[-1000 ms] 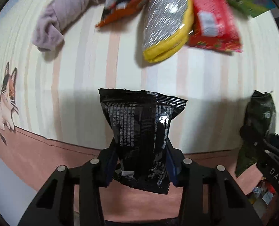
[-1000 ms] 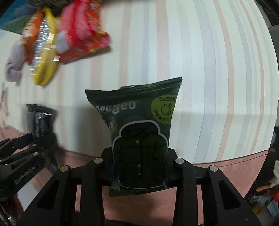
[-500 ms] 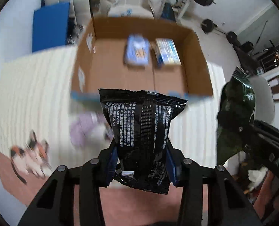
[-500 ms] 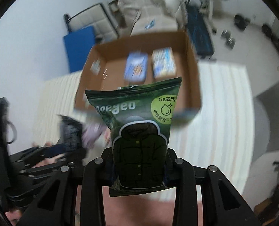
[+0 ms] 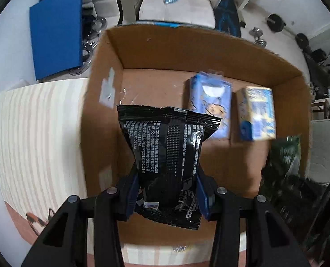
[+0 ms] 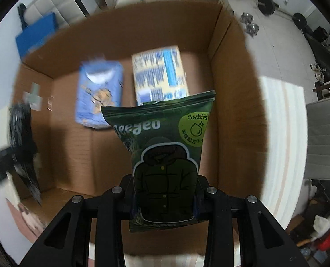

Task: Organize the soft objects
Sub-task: 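Carry both bags into the box and release them beside the packs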

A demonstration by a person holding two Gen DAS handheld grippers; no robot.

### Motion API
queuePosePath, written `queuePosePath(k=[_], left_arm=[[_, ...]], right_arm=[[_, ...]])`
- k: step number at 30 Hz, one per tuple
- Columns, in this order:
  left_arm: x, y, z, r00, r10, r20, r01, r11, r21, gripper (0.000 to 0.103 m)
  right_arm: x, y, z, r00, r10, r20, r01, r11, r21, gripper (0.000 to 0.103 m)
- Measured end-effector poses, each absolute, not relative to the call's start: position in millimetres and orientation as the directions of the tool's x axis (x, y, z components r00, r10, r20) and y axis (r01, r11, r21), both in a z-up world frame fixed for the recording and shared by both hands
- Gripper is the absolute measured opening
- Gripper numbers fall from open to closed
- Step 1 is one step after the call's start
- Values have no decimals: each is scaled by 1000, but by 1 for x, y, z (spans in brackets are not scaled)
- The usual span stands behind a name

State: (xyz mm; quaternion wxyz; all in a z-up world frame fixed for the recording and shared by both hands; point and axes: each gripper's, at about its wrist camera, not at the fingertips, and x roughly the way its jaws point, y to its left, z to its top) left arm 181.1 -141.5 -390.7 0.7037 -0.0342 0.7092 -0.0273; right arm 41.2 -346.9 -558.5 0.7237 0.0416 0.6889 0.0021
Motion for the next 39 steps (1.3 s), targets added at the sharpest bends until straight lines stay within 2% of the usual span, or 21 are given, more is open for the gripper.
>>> queuePosePath(k=[6,11,21,23,25,27,29,30,32,34,37,39], left_arm=[[222,-146,-429,-75,-53,-996,-11,999,-52,42],[238,-149,-442,-94,-21,-995,4,1000,-22,42],[245,-157,-461,-148,4,-989,37,999,-1,45],[243,-154,-463,-172,-11,-985,24,1000,-16,45],[241,-150,-460,-189,-13,-982,20,1000,-17,47],[239,-147,-452,-189,-9,-982,18,1000,-12,48],[236,-143,-436,-175,-35,-984,9,999,-38,48],[234,-142,-429,-166,-44,-985,7,999,-45,51],[228,-140,-408,-133,-50,-990,4,999,-51,64],[216,-141,-383,-80,-39,-996,19,999,-41,93],[197,-139,-353,-10,-34,-999,15,999,-34,96],[183,-138,-341,19,-33,-999,13,999,-32,99]], right_arm=[[38,-339,-599,-45,43,-998,46,998,41,37],[32,-340,-620,-102,47,-994,57,998,41,37],[31,-336,-624,-121,63,-991,74,996,55,38],[34,-336,-622,-130,68,-989,72,996,59,43],[36,-334,-618,-125,68,-990,70,996,59,67],[37,-333,-610,-110,76,-991,65,995,69,72],[37,-333,-600,-98,75,-992,63,996,69,72],[37,-333,-596,-92,81,-993,61,995,75,75],[36,-333,-582,-71,84,-994,60,995,80,87],[35,-331,-568,-51,89,-995,54,995,86,98],[33,-328,-548,-9,78,-997,44,996,78,103],[29,-332,-540,18,67,-998,38,997,68,103]])
